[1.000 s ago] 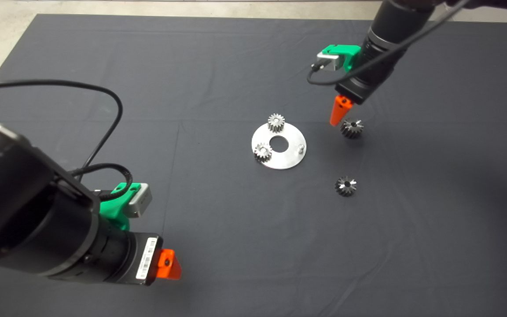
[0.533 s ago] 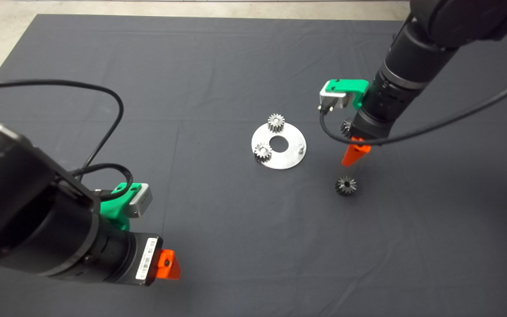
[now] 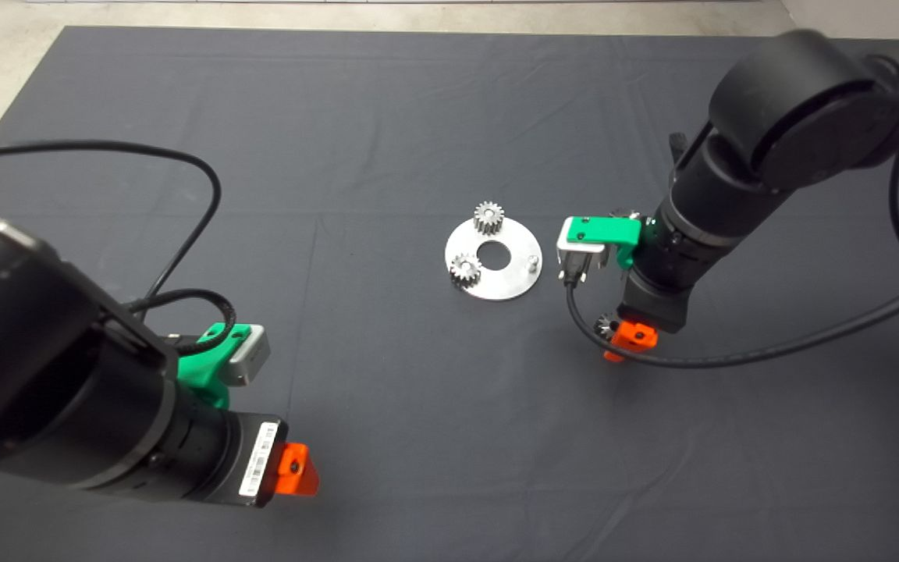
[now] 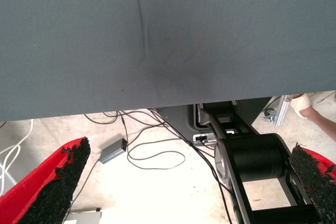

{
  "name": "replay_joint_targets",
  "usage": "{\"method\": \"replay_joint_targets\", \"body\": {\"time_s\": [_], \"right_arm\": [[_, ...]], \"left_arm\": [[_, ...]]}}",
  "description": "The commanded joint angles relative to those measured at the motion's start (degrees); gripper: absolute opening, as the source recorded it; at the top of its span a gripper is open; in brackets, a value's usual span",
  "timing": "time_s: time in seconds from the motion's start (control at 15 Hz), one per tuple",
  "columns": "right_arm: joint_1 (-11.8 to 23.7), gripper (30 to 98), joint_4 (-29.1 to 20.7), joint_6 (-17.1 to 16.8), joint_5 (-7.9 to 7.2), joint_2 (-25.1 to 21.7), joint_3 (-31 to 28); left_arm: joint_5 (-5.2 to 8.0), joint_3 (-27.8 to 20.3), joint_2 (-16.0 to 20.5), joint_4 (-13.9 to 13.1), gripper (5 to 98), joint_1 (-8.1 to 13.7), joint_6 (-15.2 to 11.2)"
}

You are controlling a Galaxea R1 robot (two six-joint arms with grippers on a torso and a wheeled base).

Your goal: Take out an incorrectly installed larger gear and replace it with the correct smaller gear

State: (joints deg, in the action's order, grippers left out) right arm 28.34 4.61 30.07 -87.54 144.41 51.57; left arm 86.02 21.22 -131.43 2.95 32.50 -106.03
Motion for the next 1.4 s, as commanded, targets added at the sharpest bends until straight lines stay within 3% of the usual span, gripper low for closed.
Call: {"method": "replay_joint_targets", "body": {"time_s": [0.0,0.2,0.27,0.47,0.8,1.33], "right_arm": [[-1.6,97.7,8.6,0.1,-7.12,-2.2,-1.2],[-3.9,97.7,13.8,0.3,-7.03,-3.6,-1.2],[-4.6,97.7,15.6,0.3,-7.03,-3.6,-1.3],[-5.3,97.7,16.0,0.9,-6.94,-5.3,-1.8],[-5.9,97.7,16.3,5.8,-6.85,-8.0,-3.1],[-9.2,97.7,16.6,9.2,-6.15,-8.6,-5.4]], "left_arm": [[0.73,-1.1,0.1,-1.1,98.2,-0.3,-0.1],[2.66,-1.2,0.1,-1.1,98.2,-2.3,0.1],[2.75,-1.2,0.1,-1.1,98.2,-2.6,0.1],[2.52,-1.2,0.1,-1.1,98.2,-3.2,-0.2],[2.4,-1.2,-1.3,-1.2,98.2,-5.5,-0.3],[2.23,-1.2,-1.2,-1.2,98.2,-5.6,-0.7]]}}
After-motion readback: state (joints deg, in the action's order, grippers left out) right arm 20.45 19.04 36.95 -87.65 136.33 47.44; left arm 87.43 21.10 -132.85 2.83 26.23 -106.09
